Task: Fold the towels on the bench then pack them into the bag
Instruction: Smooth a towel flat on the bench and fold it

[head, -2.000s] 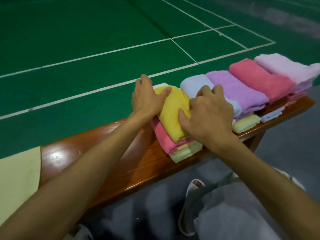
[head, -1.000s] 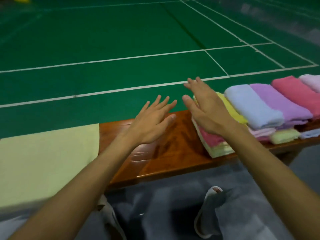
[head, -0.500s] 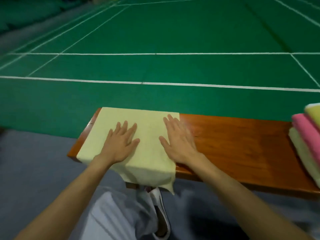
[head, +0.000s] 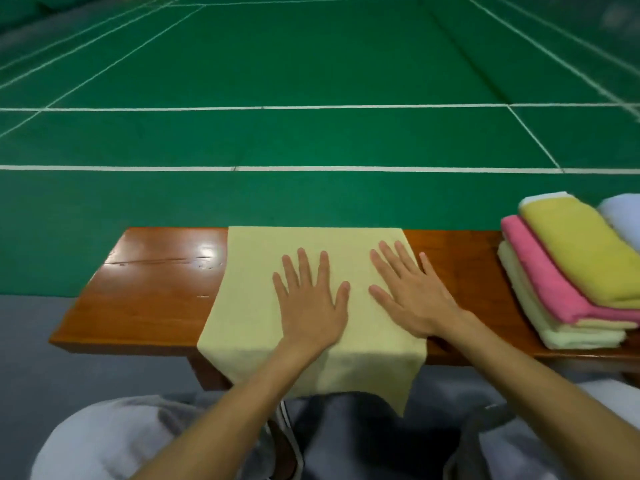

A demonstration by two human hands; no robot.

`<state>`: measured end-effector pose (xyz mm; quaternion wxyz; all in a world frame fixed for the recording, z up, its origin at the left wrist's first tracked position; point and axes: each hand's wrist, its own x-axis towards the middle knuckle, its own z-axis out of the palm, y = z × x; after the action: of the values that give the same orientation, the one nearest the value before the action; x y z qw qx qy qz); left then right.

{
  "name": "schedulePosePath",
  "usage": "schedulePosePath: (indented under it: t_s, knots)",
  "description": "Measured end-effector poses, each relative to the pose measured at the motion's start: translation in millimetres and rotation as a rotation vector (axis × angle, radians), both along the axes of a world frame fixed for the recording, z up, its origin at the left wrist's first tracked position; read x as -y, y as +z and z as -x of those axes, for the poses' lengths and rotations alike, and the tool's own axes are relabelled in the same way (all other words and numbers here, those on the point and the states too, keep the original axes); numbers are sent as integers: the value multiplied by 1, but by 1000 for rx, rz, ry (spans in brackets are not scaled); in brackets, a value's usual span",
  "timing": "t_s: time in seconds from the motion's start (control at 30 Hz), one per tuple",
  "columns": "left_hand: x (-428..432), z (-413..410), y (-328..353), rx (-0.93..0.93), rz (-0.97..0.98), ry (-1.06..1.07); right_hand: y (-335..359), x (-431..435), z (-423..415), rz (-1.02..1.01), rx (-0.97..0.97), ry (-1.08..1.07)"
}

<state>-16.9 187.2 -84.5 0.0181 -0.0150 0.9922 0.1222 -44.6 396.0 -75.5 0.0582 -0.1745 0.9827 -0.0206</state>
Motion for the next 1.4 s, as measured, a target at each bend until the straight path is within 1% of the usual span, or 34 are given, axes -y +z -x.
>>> schedulePosePath:
  t_s: [0.07, 0.17, 0.23, 0.33, 0.4, 0.43, 0.5, 0.57, 0.6, 0.67, 0.73, 0.77, 0.87, 0.93, 1.0, 1.07, 1.2, 1.3, 1.37, 1.4]
  knots:
    - [-36, 0, 4, 13, -16, -3, 5, -34, -5, 12, 19, -27]
    - [-74, 2, 11, 31, 18, -49, 15, -65, -6, 64, 50, -119]
    - [-84, 6, 15, 33, 47, -99, 17, -74, -7, 132, 36, -196]
    - [-76, 12, 25, 23, 89, -130, 11, -76, -13, 274, 27, -252]
    - [-62, 16, 29, -4, 76, -151, 9, -69, -13, 324, 10, -247]
    - [-54, 16, 31, -33, 23, -162, 11, -63, -12, 326, -22, -229]
    - [-40, 15, 34, -155, -92, -216, 19, -43, -12, 332, -79, -178]
    - [-31, 15, 34, -256, -66, -340, 26, -19, -15, 346, -73, -125]
    - [-27, 17, 29, -246, -33, -403, 25, -9, -18, 337, -54, -99]
    - [-22, 20, 15, -134, 23, -454, 14, 5, -22, 261, -9, -56]
    - [-17, 24, 0, -59, 33, -420, 2, 2, -21, 147, 5, -57]
    - [-15, 26, -5, -49, 30, -394, -1, -4, -20, 123, 1, -75]
    - [1, 30, -8, -48, 38, -318, -8, -35, -16, 134, -43, -174]
    - [19, 32, -4, -45, 48, -251, -12, -61, -12, 105, -74, -273]
    - [37, 33, -2, -38, 57, -200, -13, -81, -10, 83, -70, -352]
    - [47, 32, 1, -32, 56, -185, -13, -89, -10, 85, -67, -381]
    - [50, 29, 1, -39, 40, -191, -11, -85, -12, 116, -74, -410]
    - [50, 29, 5, -22, -61, -171, -4, -80, -11, 230, -202, -504]
    - [49, 27, 12, -67, -146, -53, 4, -75, -11, 279, -313, -567]
    - [49, 26, 17, -113, -152, 35, 7, -74, -10, 306, -324, -605]
